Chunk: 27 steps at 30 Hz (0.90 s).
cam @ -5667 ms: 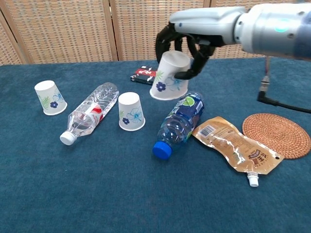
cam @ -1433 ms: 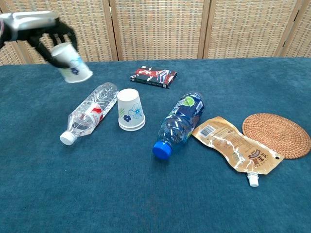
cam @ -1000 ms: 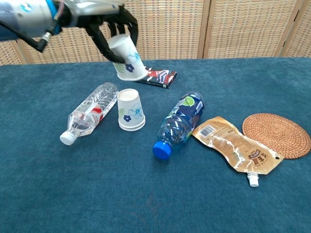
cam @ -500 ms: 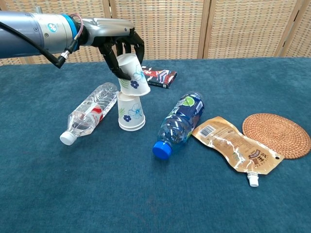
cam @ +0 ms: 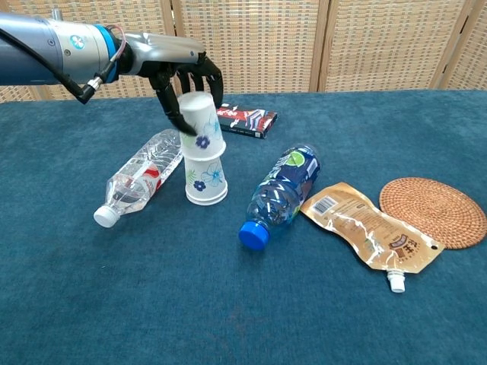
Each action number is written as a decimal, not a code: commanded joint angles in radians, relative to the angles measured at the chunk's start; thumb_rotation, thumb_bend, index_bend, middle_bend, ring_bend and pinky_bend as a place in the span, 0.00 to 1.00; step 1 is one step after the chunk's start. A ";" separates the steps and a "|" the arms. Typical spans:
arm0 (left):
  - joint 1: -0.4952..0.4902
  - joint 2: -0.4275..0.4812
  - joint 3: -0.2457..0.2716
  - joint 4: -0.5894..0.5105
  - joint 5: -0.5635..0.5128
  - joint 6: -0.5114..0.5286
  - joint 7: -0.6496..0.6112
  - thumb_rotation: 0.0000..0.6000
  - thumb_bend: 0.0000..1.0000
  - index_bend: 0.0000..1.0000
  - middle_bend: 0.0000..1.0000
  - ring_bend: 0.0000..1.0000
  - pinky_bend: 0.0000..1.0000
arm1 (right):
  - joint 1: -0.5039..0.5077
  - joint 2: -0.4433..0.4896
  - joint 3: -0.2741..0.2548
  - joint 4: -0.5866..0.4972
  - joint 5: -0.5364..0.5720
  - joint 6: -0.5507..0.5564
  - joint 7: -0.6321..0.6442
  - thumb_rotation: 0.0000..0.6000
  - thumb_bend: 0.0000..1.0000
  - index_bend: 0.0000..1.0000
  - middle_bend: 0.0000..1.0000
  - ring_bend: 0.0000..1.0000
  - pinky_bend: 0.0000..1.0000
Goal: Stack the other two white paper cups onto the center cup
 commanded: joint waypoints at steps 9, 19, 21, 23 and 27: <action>-0.010 0.017 0.032 -0.026 -0.019 0.009 0.008 1.00 0.00 0.01 0.01 0.00 0.08 | -0.004 0.004 0.006 -0.004 -0.004 -0.002 0.007 1.00 0.00 0.00 0.00 0.00 0.00; 0.210 0.117 0.090 -0.247 0.045 0.434 0.077 1.00 0.00 0.00 0.00 0.00 0.00 | -0.012 0.016 0.009 -0.016 -0.007 0.001 0.017 1.00 0.00 0.00 0.00 0.00 0.00; 0.285 0.124 0.114 -0.307 0.059 0.555 0.091 1.00 0.00 0.00 0.00 0.00 0.00 | -0.014 0.016 0.010 -0.018 -0.011 0.006 0.015 1.00 0.00 0.00 0.00 0.00 0.00; 0.334 0.128 0.134 -0.336 0.067 0.622 0.096 1.00 0.00 0.00 0.00 0.00 0.00 | -0.016 0.016 0.009 -0.018 -0.015 0.009 0.012 1.00 0.00 0.00 0.00 0.00 0.00; 0.462 0.129 0.199 -0.377 0.122 0.782 0.099 1.00 0.00 0.00 0.00 0.00 0.00 | -0.018 0.013 0.009 -0.019 -0.013 0.007 -0.012 1.00 0.00 0.00 0.00 0.00 0.00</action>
